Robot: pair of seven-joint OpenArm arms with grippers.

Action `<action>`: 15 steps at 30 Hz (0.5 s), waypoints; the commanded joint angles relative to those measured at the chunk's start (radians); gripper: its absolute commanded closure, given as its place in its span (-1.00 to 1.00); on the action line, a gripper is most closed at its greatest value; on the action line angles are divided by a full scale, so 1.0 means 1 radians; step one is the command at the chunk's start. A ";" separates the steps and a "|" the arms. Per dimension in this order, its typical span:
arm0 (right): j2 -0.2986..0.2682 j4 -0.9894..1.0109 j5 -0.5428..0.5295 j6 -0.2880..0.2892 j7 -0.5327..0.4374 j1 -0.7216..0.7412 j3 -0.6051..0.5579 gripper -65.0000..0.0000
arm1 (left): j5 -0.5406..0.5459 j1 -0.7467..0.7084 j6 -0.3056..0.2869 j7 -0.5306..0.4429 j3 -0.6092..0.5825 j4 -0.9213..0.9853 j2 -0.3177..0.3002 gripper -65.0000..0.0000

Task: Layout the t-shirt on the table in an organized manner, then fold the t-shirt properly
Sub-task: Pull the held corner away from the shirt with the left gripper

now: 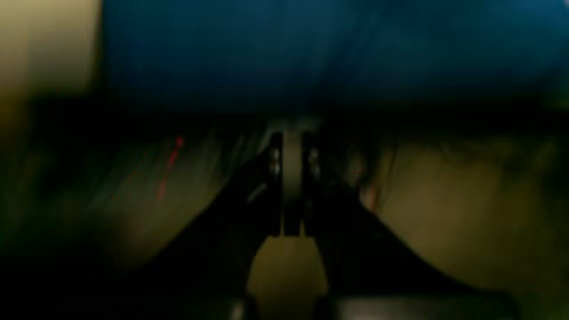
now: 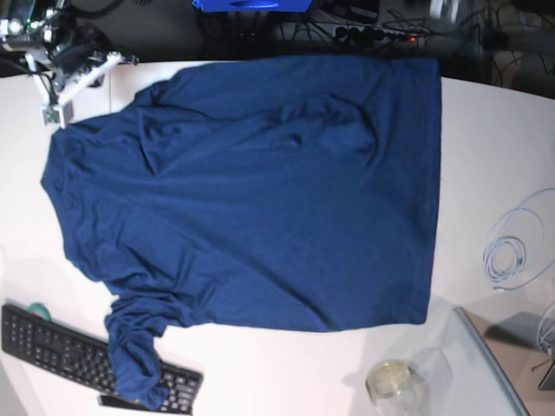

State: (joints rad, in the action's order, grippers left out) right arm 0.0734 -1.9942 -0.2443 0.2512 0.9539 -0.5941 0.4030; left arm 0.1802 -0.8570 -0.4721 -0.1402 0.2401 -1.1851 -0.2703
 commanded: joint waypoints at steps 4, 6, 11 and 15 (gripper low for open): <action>0.021 -0.014 -0.020 0.004 -0.025 0.010 -0.005 1.00 | 0.180 0.038 -0.009 -0.039 0.100 -0.278 -0.008 1.00; 0.019 -0.015 -0.020 0.004 -0.028 0.006 -0.005 1.00 | 0.187 0.028 -0.009 0.003 0.121 -0.413 -0.007 1.00; 0.026 -0.003 -0.022 0.004 -0.031 -0.033 -0.003 1.00 | 0.181 -0.043 -0.012 0.006 0.150 -0.522 0.024 1.00; 0.015 -0.006 -0.017 0.004 -0.025 0.015 0.004 1.00 | 0.152 -0.001 -0.012 0.077 0.156 -0.546 0.045 1.00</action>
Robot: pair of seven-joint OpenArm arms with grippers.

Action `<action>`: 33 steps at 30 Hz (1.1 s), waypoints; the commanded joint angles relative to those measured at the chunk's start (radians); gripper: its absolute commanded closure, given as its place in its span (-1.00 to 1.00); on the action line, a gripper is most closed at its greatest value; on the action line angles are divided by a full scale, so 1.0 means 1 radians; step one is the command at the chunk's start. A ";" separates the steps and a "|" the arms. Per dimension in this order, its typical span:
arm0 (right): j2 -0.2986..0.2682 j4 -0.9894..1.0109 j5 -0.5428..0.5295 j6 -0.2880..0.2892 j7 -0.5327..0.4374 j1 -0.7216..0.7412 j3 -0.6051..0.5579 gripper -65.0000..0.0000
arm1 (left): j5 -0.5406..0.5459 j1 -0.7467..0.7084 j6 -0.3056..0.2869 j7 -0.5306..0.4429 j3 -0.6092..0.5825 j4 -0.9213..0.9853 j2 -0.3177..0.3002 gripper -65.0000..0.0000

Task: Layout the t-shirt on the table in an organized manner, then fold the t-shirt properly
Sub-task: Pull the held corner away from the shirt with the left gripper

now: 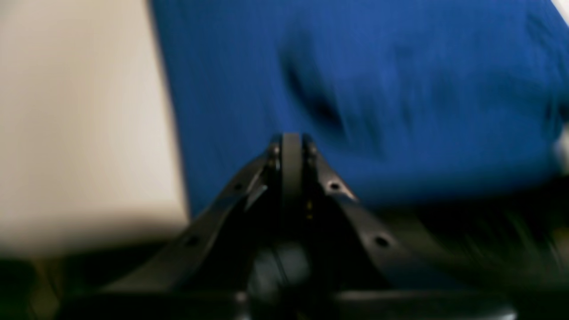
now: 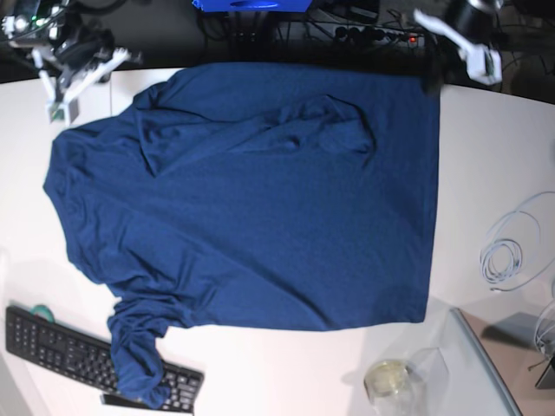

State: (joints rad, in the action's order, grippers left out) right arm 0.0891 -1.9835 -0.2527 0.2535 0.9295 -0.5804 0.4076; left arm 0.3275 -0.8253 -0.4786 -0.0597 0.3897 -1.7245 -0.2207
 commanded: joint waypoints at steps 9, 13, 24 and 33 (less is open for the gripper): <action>0.028 -0.015 -0.032 0.002 -0.007 -0.013 -0.009 1.00 | 0.022 -0.035 -0.104 -0.101 0.073 0.060 0.016 1.00; 0.008 -0.020 -0.030 0.002 -0.005 -0.008 -0.002 1.00 | -0.014 -0.022 -0.101 -0.019 0.074 0.056 0.036 1.00; 0.001 -0.033 -0.029 0.002 -0.106 -0.054 -0.008 1.00 | -0.117 0.031 -0.122 -0.165 0.094 0.206 0.068 1.00; 0.001 -0.029 -0.029 0.002 -0.134 -0.071 -0.002 1.00 | -0.118 0.031 -0.153 -0.262 0.067 0.263 0.070 1.00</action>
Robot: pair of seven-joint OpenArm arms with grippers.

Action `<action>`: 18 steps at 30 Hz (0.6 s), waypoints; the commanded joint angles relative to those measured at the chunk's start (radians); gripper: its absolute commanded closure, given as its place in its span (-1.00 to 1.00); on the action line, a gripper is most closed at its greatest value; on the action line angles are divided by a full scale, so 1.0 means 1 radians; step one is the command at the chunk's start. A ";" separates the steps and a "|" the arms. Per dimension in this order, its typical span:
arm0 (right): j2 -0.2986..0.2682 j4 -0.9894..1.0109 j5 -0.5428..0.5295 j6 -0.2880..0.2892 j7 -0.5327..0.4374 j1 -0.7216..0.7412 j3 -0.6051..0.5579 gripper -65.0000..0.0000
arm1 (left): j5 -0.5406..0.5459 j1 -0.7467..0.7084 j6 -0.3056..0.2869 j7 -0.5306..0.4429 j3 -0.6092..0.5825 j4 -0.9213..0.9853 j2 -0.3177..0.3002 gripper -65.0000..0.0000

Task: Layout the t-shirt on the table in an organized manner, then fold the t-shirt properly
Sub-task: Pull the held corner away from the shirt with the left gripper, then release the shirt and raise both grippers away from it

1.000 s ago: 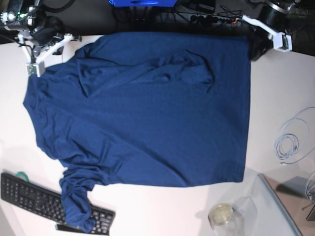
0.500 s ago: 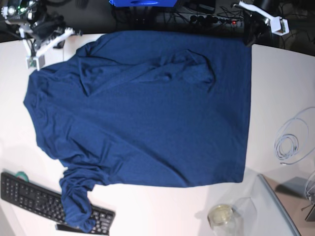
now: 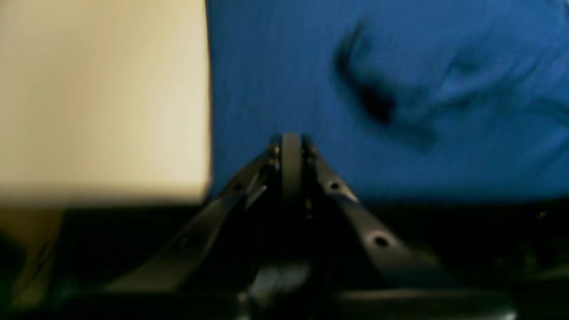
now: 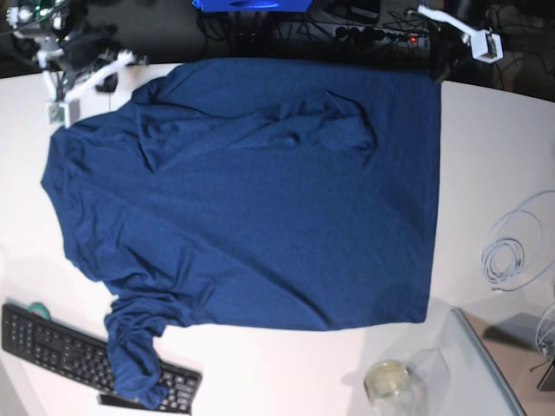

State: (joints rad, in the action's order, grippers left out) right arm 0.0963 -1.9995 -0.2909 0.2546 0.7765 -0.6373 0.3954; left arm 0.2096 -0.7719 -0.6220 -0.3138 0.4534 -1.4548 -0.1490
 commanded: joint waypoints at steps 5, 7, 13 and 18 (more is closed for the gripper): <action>0.000 -0.014 0.005 0.001 0.014 -0.032 0.004 1.00 | 0.004 -0.025 -0.014 0.009 0.002 0.030 -0.004 1.00; 0.006 -0.016 0.005 0.001 0.013 -0.013 0.004 1.00 | -0.006 -0.010 -0.014 0.015 0.000 0.012 -0.002 1.00; 0.009 -0.014 0.006 0.001 0.018 -0.028 0.003 1.00 | 0.003 -0.025 -0.014 0.012 0.000 0.009 -0.002 1.00; 0.006 -0.016 0.006 0.001 0.013 -0.026 0.006 1.00 | 0.001 -0.024 -0.014 0.014 -0.002 0.002 -0.004 1.00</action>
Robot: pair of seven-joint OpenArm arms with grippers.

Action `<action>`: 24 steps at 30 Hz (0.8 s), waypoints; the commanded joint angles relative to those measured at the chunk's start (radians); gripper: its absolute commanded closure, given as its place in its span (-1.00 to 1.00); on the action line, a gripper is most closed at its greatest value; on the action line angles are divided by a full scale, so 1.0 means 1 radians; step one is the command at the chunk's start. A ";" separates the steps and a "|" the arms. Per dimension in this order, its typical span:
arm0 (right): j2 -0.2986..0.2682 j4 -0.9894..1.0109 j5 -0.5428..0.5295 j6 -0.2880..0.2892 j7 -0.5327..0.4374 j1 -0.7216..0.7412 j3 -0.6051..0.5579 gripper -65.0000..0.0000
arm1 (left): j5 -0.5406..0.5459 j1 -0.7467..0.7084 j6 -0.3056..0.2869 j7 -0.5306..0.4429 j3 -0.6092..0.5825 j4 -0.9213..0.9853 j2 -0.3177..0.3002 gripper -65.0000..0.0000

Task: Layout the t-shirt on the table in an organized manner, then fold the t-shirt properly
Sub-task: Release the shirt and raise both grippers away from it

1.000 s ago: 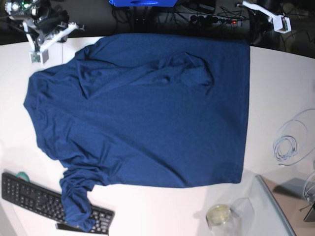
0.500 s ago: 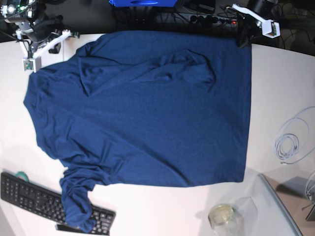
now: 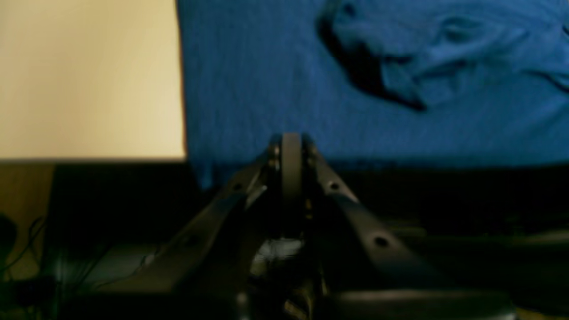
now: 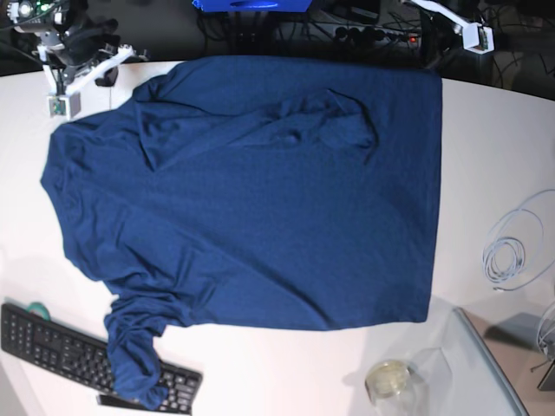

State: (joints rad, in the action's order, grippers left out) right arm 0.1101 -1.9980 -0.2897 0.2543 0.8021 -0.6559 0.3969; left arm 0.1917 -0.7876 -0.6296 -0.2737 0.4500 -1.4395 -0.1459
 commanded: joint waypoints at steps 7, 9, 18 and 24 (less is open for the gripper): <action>-0.006 -0.019 0.004 0.001 -0.013 -0.009 0.007 1.00 | 0.009 -0.013 -0.006 -0.017 -0.006 0.075 -0.007 1.00; -0.006 -0.019 0.004 0.001 -0.013 -0.009 0.009 1.00 | -0.024 -0.002 -0.006 -0.017 -0.006 0.187 -0.013 1.00; -0.006 -0.020 0.004 0.001 -0.013 0.000 0.003 1.00 | -0.343 0.331 -0.002 -0.026 -0.007 1.041 -0.099 1.00; -0.006 -0.020 0.004 0.001 -0.013 0.012 0.003 1.00 | -0.702 0.474 0.073 -0.017 -0.007 1.288 -0.103 1.00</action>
State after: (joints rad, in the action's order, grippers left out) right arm 0.1047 -1.9991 -0.2806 0.2543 0.8040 -0.6376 0.3973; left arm -0.5049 -0.2878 -0.5453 -0.3038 0.4419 -0.1585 -0.2390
